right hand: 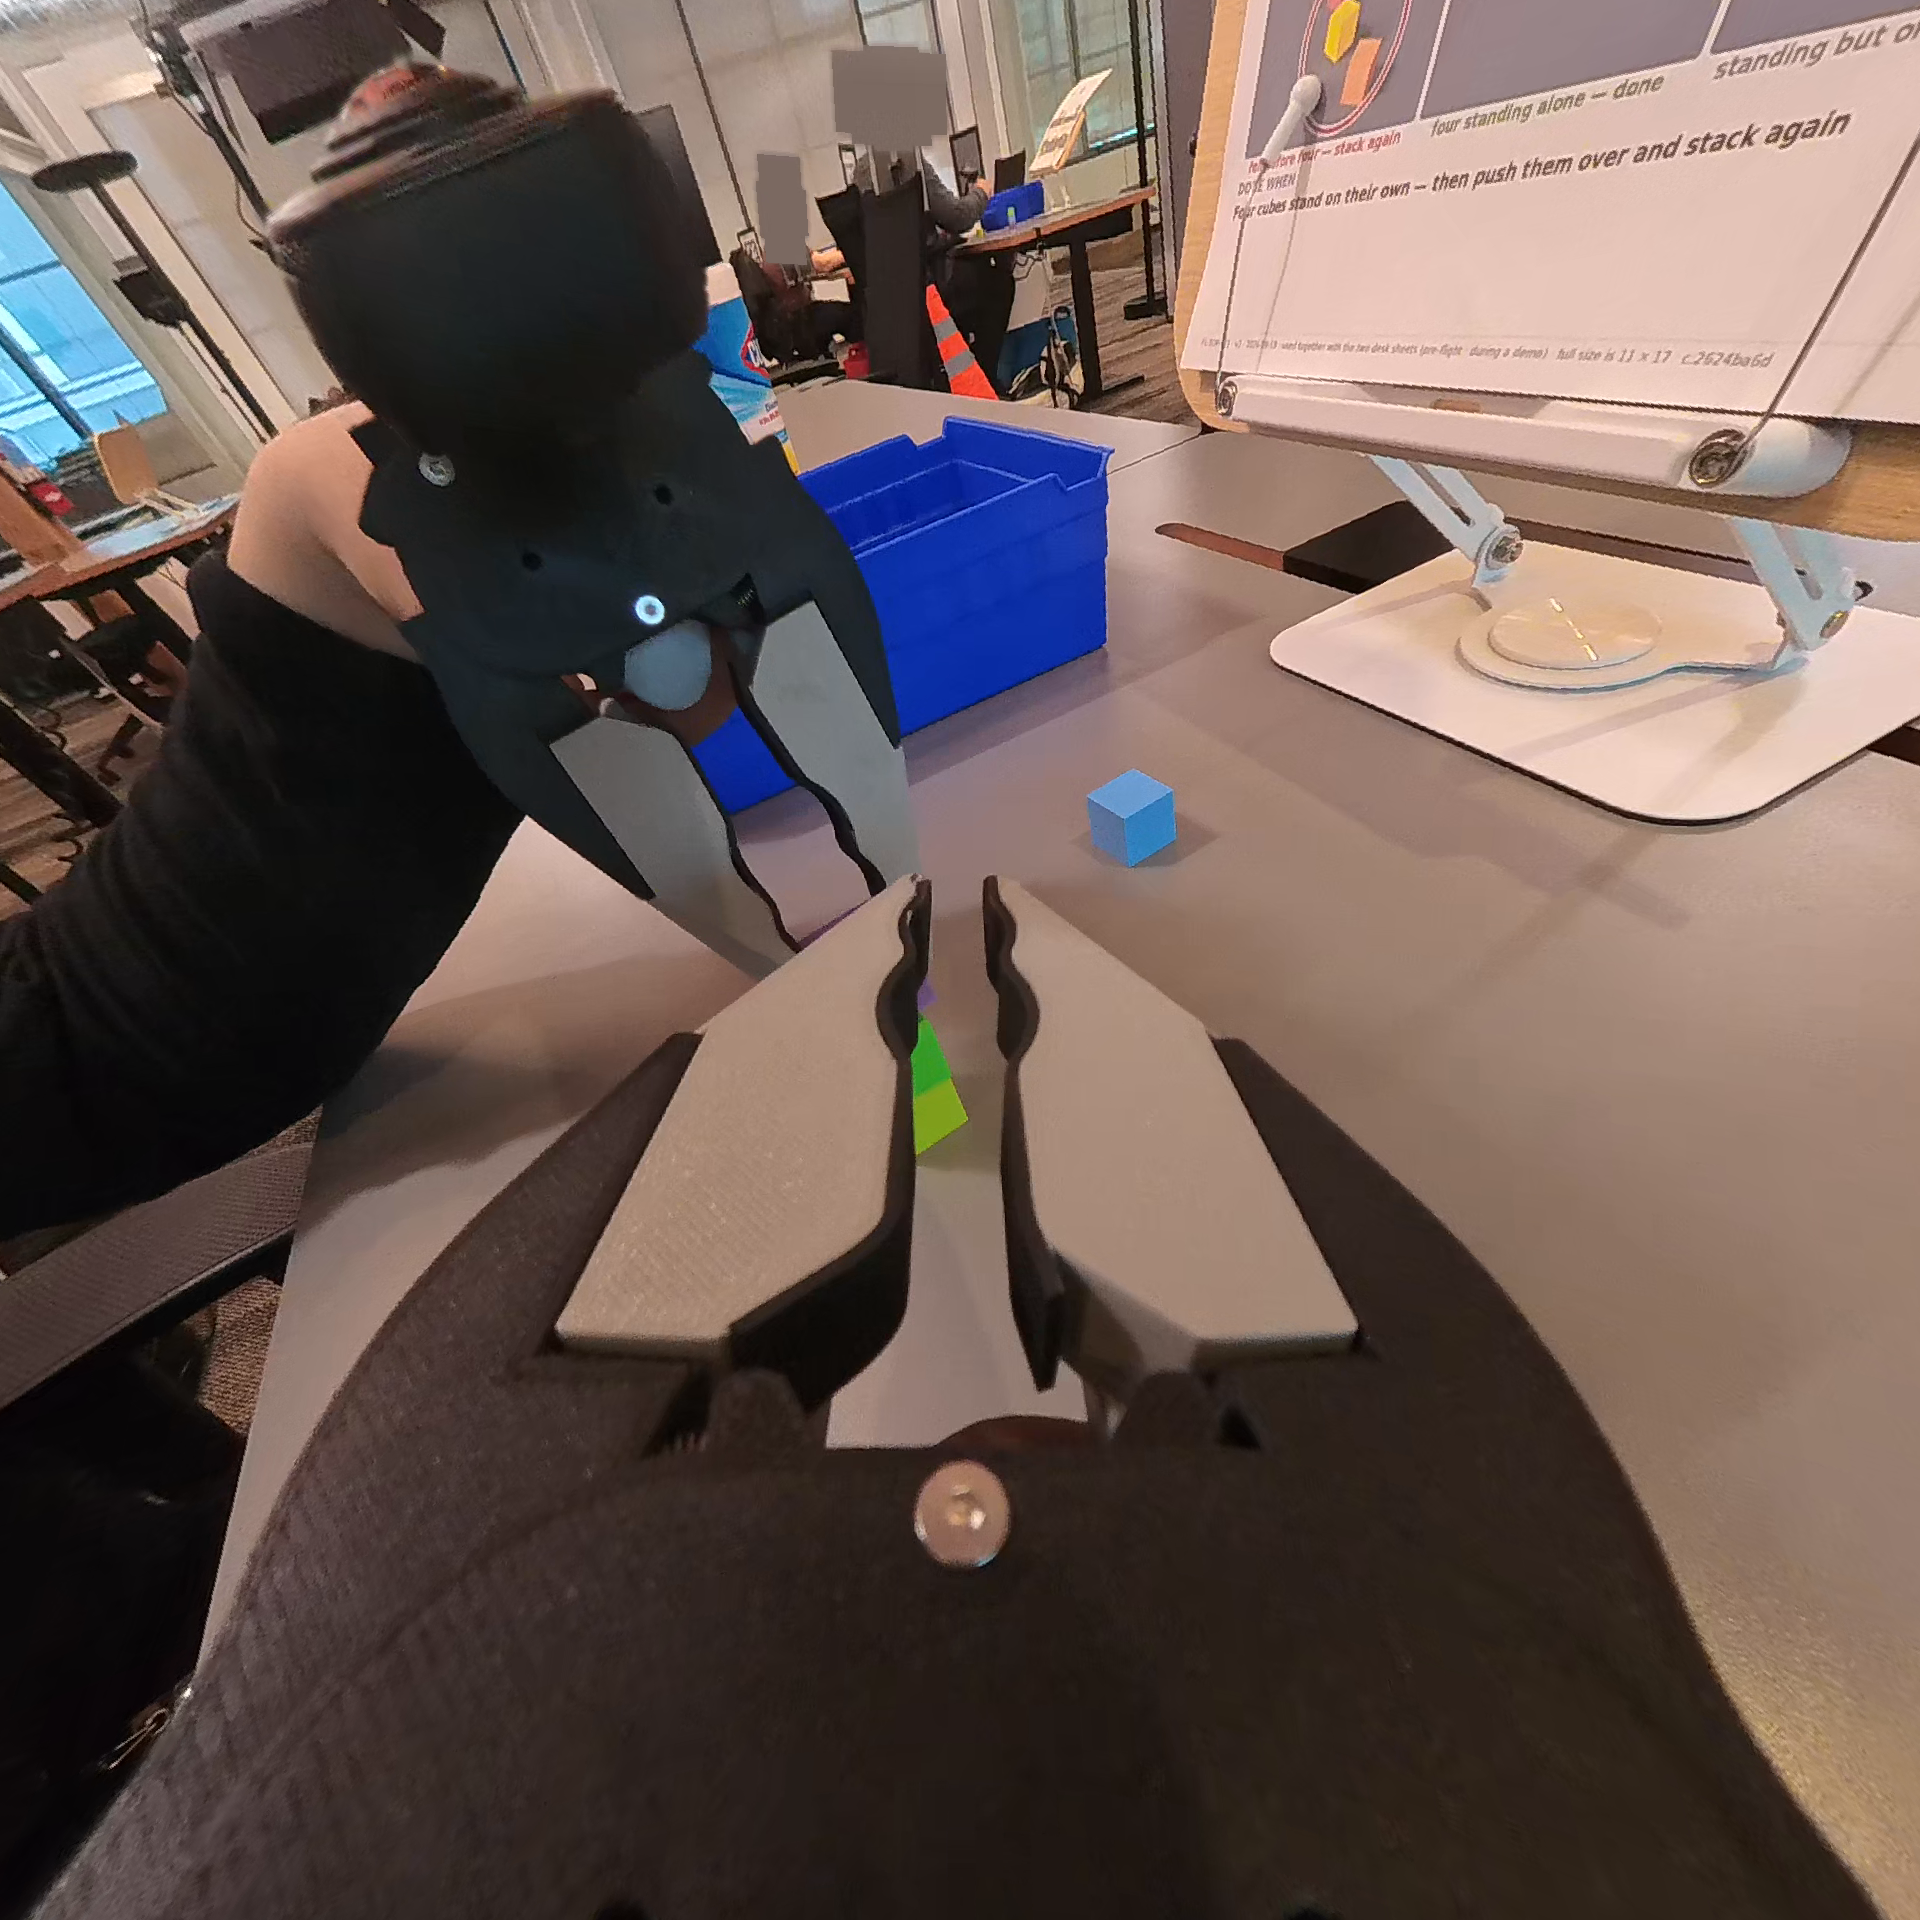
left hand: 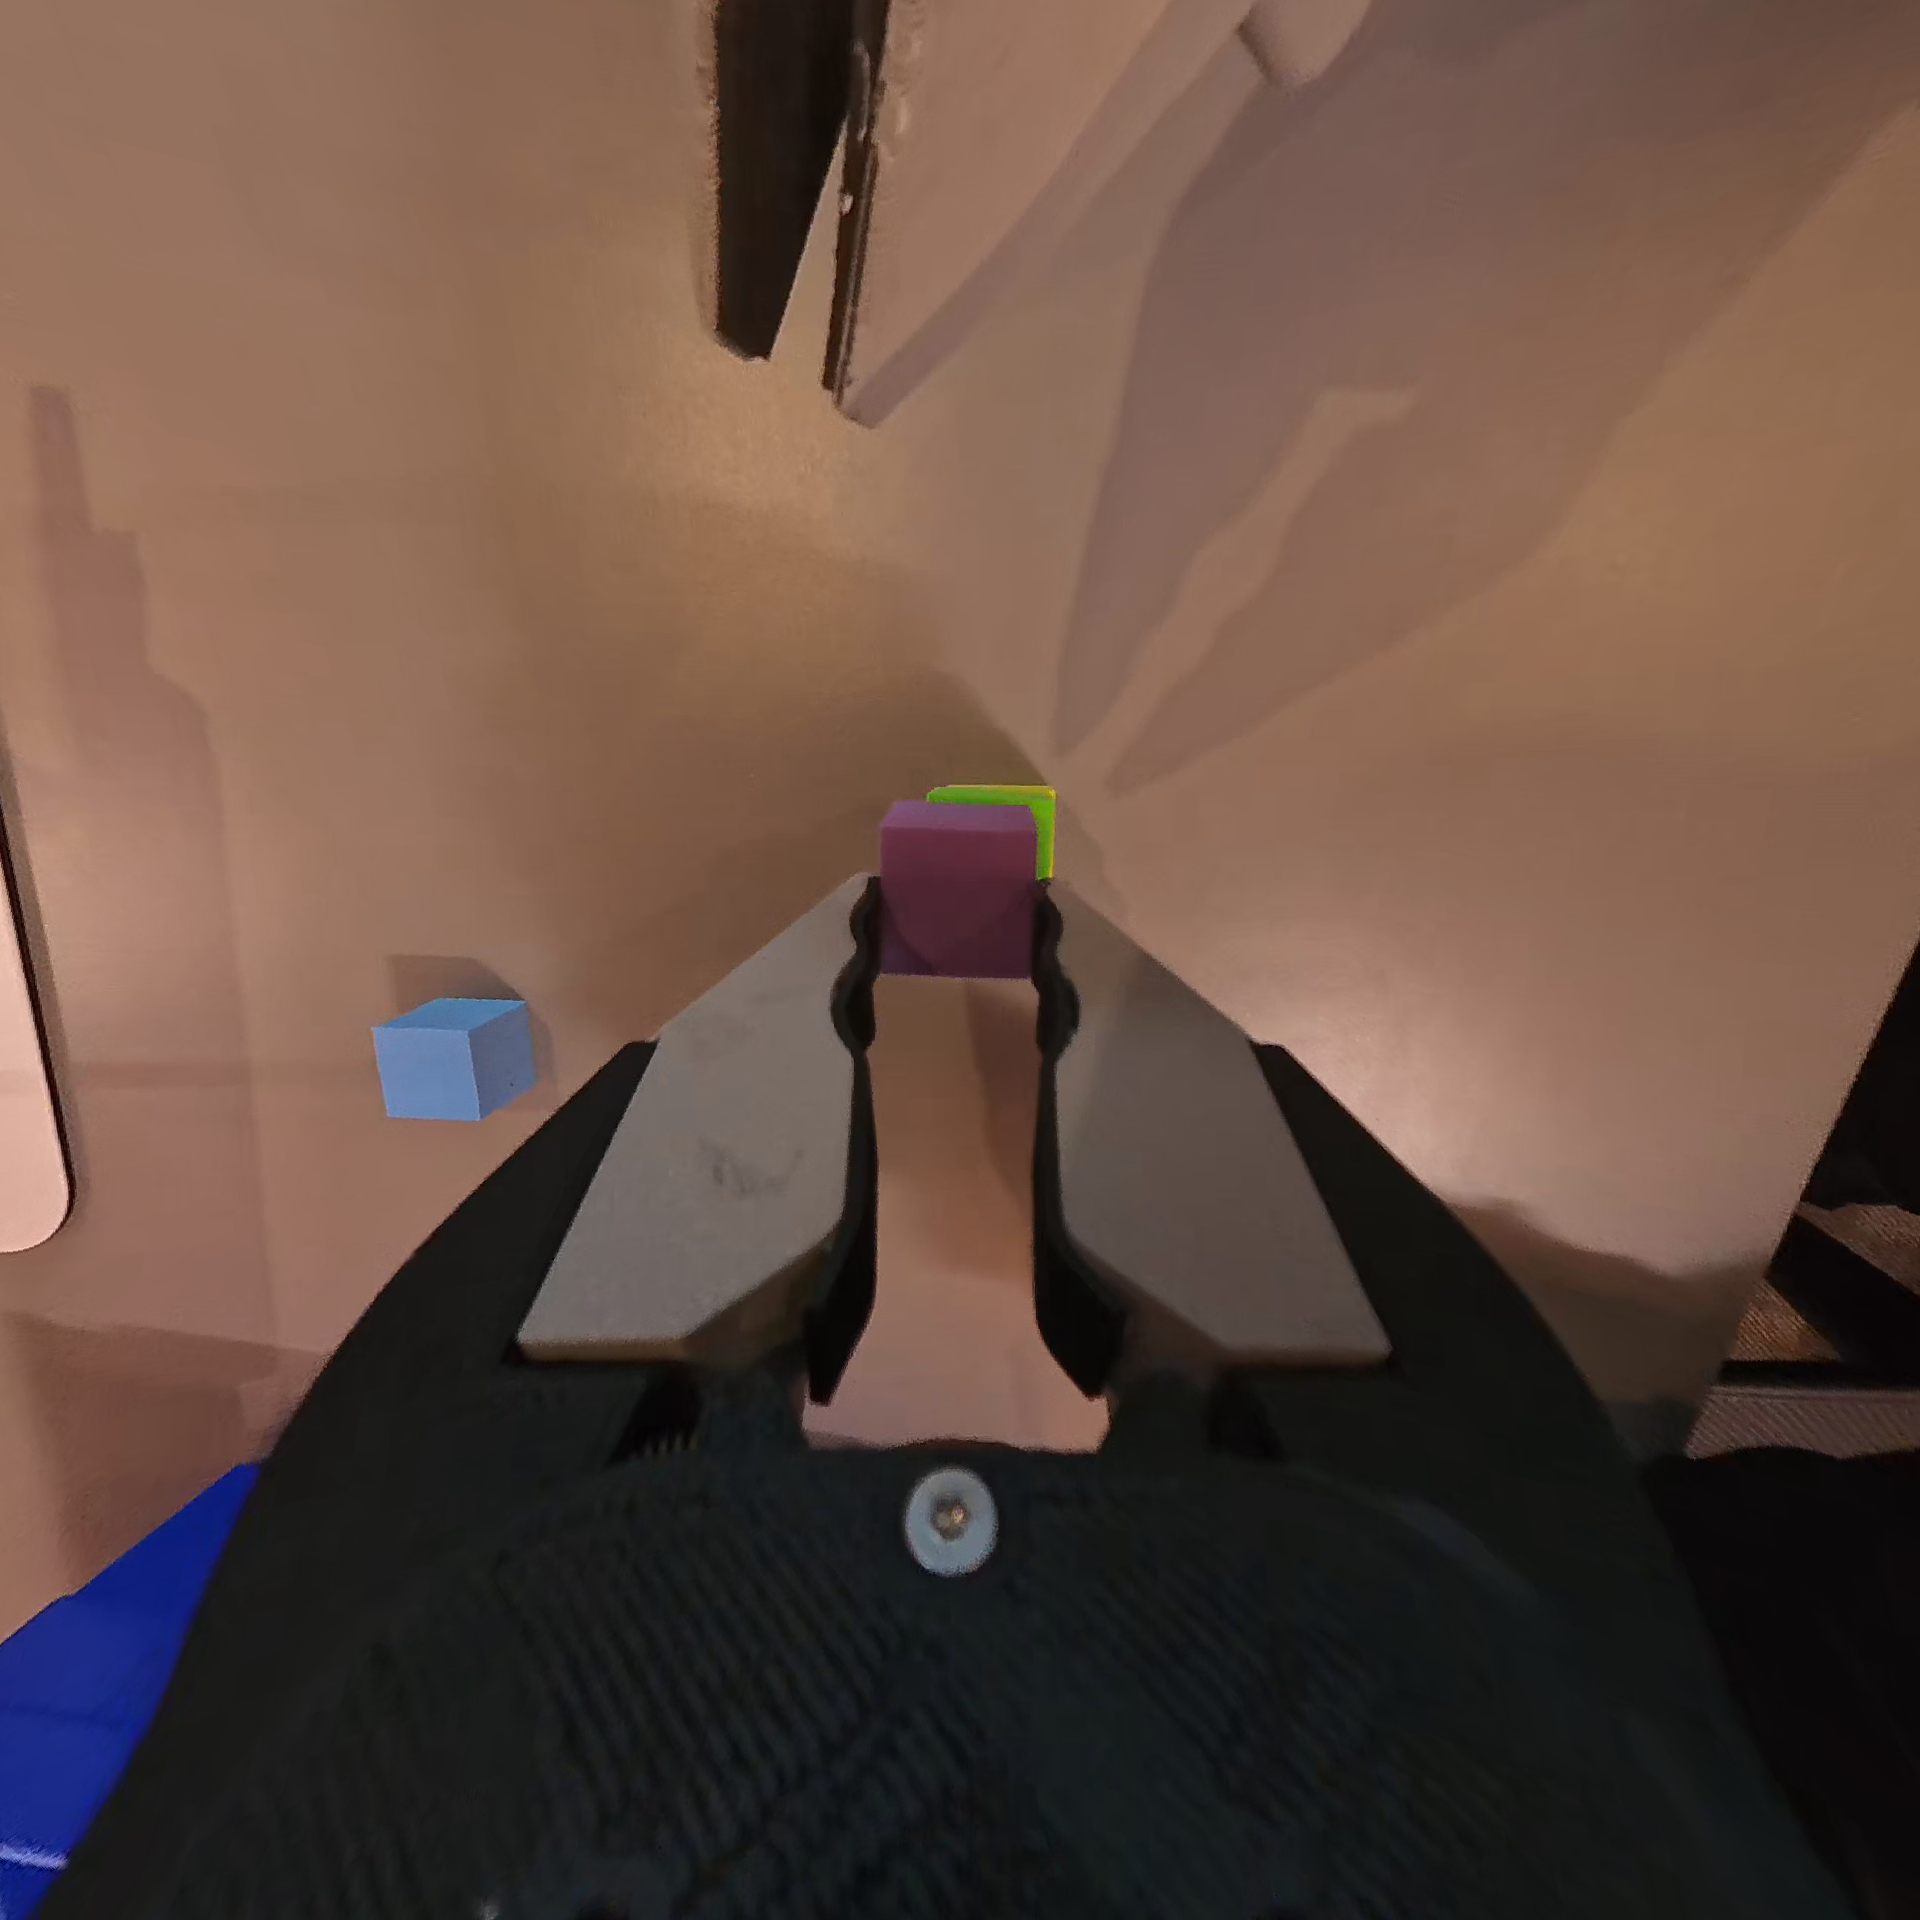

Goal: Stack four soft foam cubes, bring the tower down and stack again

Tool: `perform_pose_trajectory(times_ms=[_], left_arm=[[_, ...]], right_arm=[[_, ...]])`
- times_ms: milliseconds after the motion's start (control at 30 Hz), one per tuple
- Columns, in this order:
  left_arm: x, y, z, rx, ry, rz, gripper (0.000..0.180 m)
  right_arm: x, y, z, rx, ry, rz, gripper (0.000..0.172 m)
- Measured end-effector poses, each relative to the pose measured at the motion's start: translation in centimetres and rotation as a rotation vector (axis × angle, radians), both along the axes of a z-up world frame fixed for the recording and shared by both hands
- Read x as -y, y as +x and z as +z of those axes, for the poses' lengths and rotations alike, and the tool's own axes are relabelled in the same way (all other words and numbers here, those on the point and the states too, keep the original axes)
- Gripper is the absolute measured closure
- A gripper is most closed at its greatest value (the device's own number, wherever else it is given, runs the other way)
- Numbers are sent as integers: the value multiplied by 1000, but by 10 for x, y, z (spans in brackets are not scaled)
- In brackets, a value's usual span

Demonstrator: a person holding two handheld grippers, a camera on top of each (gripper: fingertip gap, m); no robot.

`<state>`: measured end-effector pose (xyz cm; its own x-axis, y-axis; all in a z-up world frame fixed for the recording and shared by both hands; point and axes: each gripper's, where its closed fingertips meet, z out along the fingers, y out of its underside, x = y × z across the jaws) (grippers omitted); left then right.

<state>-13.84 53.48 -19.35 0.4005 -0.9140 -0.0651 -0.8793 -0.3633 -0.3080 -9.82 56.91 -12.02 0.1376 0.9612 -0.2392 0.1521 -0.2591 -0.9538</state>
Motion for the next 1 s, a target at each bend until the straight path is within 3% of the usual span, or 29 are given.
perform_pose_trajectory(times_ms=[1000], left_arm=[[8,0,-9,-50,-20,-40,154]], right_arm=[[1,0,2,-7,-1,2,164]])
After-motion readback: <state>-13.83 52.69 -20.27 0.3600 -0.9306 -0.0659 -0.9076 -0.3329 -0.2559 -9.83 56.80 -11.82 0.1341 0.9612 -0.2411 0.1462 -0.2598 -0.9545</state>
